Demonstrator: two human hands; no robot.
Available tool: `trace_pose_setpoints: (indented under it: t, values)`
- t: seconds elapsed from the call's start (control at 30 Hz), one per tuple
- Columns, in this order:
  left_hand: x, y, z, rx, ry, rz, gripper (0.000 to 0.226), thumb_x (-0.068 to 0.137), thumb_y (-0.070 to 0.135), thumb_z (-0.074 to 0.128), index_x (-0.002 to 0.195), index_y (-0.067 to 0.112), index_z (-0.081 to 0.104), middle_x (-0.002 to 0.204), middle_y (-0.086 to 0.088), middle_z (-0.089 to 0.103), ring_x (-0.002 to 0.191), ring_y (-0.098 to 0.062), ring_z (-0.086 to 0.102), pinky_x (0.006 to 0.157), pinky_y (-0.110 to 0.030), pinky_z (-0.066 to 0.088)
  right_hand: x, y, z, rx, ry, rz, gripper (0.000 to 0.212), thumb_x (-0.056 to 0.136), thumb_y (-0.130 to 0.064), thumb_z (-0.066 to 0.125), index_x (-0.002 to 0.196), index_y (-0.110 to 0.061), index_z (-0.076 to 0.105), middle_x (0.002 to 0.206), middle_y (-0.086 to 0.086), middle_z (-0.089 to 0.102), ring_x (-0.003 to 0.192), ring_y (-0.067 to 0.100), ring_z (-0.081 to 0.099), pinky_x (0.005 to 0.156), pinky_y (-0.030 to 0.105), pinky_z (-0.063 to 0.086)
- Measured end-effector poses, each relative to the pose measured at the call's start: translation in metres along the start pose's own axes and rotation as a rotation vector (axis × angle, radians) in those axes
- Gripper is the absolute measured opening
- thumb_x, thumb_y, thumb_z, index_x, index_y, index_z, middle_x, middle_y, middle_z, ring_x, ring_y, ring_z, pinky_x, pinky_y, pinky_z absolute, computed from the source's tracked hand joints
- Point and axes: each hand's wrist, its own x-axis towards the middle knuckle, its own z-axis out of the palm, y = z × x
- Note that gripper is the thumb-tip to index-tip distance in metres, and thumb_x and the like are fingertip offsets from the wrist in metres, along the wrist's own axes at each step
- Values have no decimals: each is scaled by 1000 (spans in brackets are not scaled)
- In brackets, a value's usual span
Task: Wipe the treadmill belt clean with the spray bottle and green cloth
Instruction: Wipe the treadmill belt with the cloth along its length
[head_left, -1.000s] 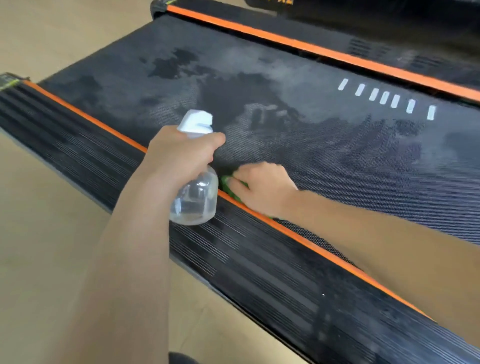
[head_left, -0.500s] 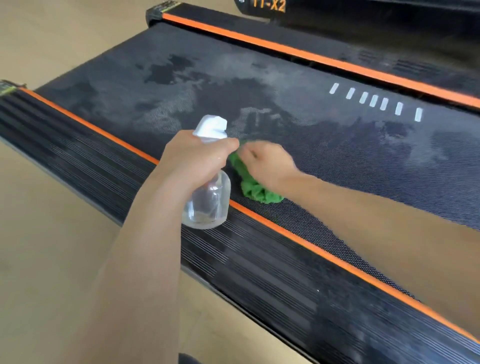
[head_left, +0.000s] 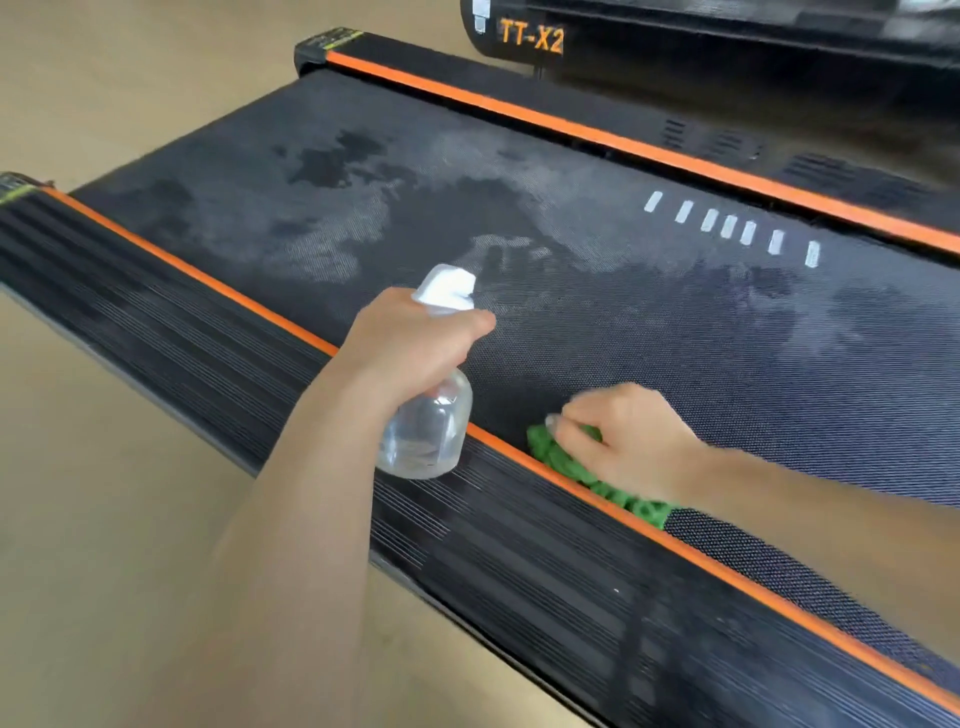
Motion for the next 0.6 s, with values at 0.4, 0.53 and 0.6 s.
trace_pose_setpoints:
  t: [0.4,0.53,0.6]
  values:
    - [-31,-27,-33,-175,34,-21,19,89,43,77,96,26,74,81,8,81,83,-12,73,85,-33,59,67,-42,40,27,-53,50,37,102,-40,40,78,-19,59,78,-8,52,81,16,53,62,33,43]
    - [-31,-30,-30,-317,20,-81,20,88,44,78,97,26,75,78,8,80,78,-11,73,92,-38,63,-9,-25,11,62,-139,142,35,100,-41,43,76,-21,57,76,-9,53,76,10,51,66,34,46]
    - [-27,-27,-27,-297,-4,-46,18,89,42,78,94,26,73,82,5,81,74,-8,71,91,-36,62,-16,-20,2,55,-198,174,36,100,-43,42,72,-23,54,74,-10,53,73,9,50,66,33,44]
